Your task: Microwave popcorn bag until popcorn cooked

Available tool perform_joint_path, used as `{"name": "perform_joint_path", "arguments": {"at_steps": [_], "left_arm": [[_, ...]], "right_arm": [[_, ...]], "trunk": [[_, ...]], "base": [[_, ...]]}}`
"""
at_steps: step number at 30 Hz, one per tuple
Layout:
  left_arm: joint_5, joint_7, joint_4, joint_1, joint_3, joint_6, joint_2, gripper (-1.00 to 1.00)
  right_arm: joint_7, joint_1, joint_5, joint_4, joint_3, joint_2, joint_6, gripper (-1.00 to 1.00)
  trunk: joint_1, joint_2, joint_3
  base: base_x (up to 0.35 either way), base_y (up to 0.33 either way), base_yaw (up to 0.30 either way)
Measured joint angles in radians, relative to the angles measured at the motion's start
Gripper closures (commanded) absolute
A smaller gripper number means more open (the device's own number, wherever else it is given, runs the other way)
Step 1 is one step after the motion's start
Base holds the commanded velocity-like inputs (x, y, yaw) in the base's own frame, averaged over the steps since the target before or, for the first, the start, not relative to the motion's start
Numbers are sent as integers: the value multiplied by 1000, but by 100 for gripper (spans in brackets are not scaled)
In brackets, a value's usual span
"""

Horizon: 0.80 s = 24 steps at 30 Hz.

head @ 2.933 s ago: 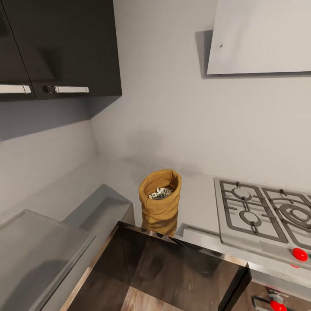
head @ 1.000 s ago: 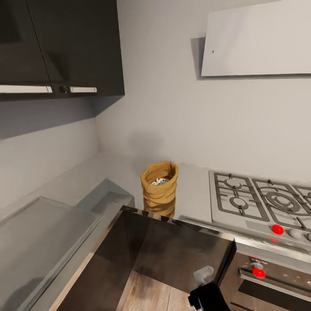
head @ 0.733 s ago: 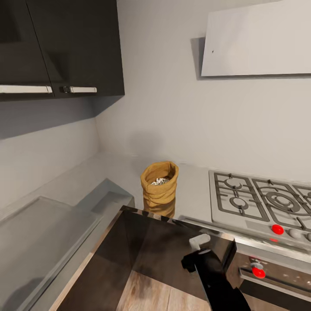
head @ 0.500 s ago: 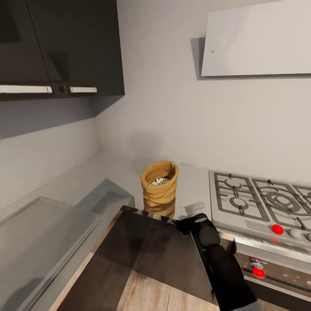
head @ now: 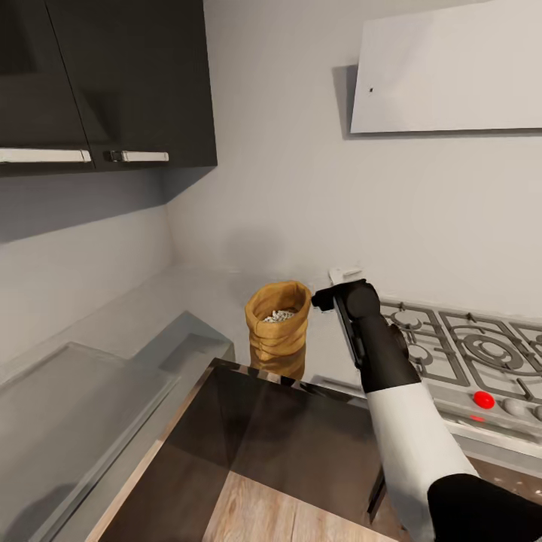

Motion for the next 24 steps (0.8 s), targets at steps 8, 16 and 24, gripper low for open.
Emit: {"name": "perform_joint_path", "arguments": {"at_steps": [8,16,24], "left_arm": [[0,0,0,0,1,0,0,-100],[1,0,0,0,1,0,0,-100],[8,0,0,0,4,0,0,-100]], "right_arm": [[-5,-16,3,-8,-20,1,0,-100],[-4,-17,1,10,-57,1,0,-100],[-40,-70,6,201,-203,0,1,-100]], "trunk": [[0,0,0],[0,0,0],[0,0,0]], "base": [[0,0,0],[0,0,0],[0,0,0]]}}
